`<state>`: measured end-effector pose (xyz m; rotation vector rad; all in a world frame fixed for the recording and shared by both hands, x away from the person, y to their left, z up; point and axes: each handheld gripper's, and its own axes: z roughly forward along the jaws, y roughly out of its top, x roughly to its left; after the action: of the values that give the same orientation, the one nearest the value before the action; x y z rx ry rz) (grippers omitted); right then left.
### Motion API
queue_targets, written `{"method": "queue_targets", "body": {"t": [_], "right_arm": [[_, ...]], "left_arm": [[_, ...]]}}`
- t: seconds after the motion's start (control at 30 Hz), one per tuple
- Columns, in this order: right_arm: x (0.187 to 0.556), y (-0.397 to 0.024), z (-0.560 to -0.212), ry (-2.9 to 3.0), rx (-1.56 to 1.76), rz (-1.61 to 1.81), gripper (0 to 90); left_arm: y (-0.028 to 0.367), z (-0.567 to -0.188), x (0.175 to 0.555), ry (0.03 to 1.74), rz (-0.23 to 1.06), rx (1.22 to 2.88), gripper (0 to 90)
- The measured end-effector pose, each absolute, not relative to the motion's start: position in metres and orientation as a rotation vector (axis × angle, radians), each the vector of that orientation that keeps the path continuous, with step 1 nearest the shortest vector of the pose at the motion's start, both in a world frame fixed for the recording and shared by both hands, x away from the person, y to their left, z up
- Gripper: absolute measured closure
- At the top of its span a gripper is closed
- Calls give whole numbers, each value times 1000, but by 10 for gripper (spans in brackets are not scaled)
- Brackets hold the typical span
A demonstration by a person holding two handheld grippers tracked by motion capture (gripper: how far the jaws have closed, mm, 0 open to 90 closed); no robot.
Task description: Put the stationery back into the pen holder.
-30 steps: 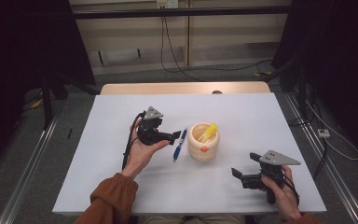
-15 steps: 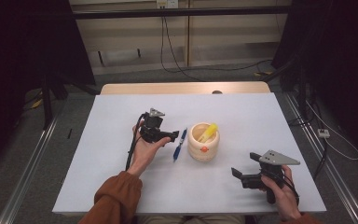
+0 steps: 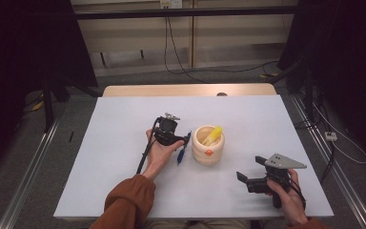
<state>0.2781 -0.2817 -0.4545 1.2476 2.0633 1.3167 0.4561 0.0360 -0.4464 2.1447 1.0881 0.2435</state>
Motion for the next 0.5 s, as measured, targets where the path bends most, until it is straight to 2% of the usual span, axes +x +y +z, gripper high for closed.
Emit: {"method": "queue_targets", "body": {"t": [0.17,0.4,0.5], "right_arm": [[278,-282,-455,2063,1247,1316,42],[278,-282,-454,2063,1247,1317,42],[278,-282,-454,2064,1248,1318,42]], "left_arm": [[28,-449,457,1096,221,2149,387],[19,-451,459,1094,223,2180,532],[18,-455,460,1106,196,2172,564]]}}
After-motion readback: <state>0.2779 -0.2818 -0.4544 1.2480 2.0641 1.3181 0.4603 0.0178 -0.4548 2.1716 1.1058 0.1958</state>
